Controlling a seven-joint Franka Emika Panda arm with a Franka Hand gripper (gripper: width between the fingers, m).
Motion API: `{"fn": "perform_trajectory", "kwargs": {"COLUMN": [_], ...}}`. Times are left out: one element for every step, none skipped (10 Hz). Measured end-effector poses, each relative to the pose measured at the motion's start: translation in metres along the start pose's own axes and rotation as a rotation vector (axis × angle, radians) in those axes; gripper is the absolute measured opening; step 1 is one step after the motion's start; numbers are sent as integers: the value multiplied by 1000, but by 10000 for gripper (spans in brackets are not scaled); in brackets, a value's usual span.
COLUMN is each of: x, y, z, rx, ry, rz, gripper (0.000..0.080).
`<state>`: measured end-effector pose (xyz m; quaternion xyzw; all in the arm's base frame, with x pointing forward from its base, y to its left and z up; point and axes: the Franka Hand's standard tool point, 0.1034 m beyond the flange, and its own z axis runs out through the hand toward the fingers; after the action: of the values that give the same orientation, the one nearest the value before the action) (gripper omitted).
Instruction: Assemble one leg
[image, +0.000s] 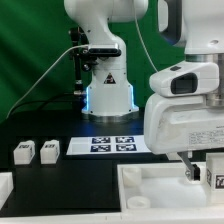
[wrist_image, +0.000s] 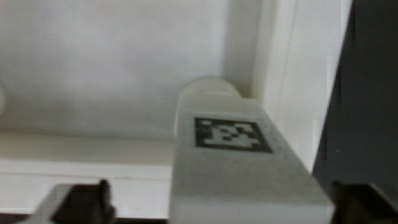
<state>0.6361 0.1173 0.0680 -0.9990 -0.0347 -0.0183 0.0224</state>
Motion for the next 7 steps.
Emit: {"fn": "perform_trajectory", "kwargs": {"x": [0, 0, 0, 0, 0, 0, 0], "y": [-1, -1, -1, -1, 0, 1, 1], "z": [0, 0, 0, 0, 0, 0, 0], "rx": [3, 3, 3, 3, 2, 1, 1], "ry": [0, 0, 0, -1, 0, 0, -1], "rz": [86, 213, 292, 359, 475, 573, 635], "gripper": [536, 361, 291, 291, 291, 292, 292]}}
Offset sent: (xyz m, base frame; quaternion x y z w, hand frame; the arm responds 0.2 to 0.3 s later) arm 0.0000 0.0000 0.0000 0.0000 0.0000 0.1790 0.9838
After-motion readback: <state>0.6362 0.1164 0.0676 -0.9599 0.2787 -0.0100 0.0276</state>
